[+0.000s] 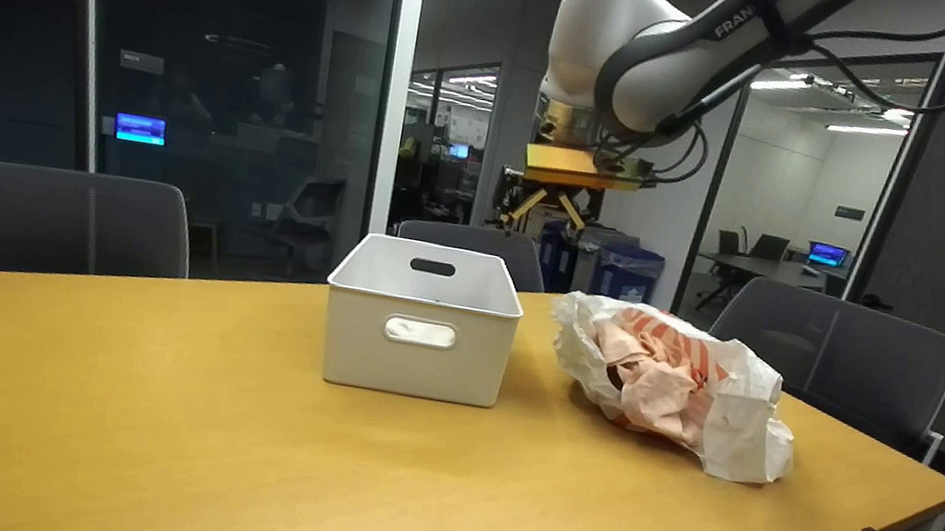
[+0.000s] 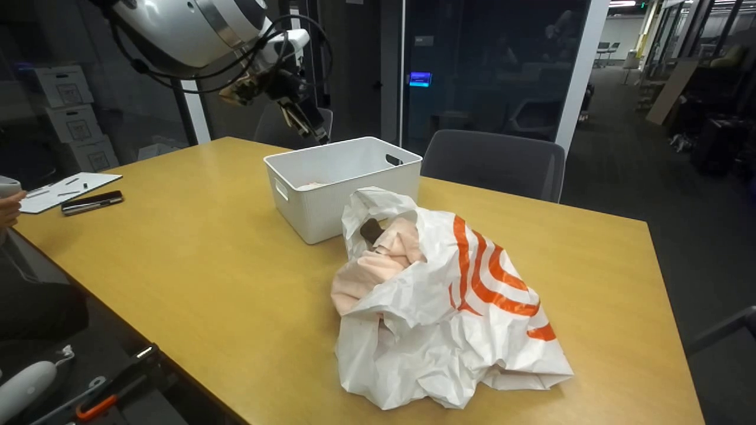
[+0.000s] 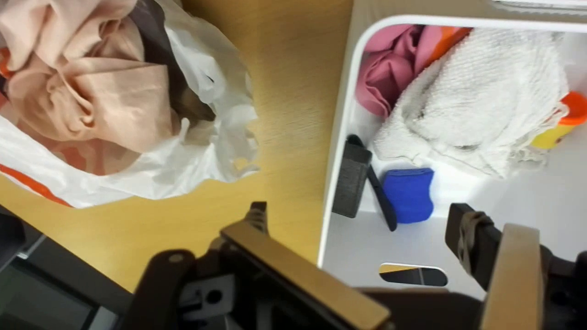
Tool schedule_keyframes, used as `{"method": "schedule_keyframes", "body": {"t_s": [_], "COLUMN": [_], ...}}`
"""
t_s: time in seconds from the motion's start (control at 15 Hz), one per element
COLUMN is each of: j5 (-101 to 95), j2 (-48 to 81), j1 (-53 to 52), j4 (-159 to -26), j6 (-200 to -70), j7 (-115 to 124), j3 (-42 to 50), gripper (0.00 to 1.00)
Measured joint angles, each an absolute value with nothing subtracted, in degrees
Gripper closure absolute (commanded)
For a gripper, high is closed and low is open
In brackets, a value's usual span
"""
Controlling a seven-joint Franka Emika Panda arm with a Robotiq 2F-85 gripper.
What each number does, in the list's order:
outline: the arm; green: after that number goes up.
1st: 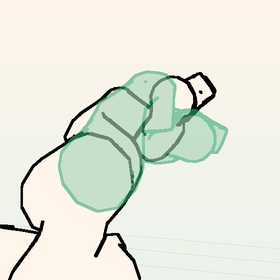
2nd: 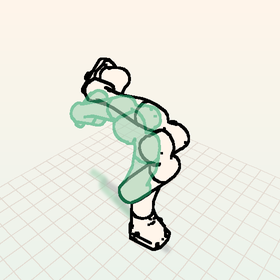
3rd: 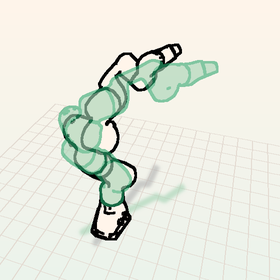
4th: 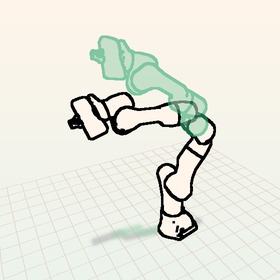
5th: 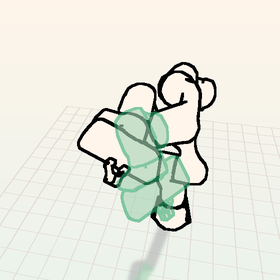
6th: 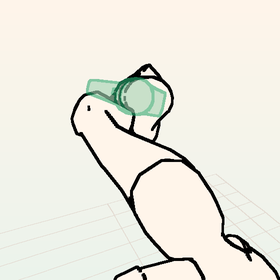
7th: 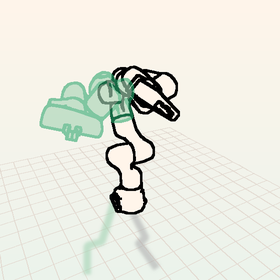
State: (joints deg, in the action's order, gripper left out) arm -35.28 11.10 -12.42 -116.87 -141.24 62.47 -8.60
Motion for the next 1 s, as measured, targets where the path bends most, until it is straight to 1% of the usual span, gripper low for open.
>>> {"method": "schedule_keyframes", "body": {"t_s": [0.2,0.53,0.8,1.0], "j5": [-27.2,-17.0,-13.4,-12.3], "j2": [16.7,27.9,36.7,41.9], "j1": [-12.6,-14.1,-15.7,-16.8], "j4": [-108.3,-93.7,-84.0,-78.9], "j6": [-137.5,-128.8,-122.3,-121.0], "j7": [50.7,36.2,29.6,25.4], "j3": [-10.0,-9.6,-8.1,-7.3], "gripper": [0.0,0.0,0.0,0.0]}}
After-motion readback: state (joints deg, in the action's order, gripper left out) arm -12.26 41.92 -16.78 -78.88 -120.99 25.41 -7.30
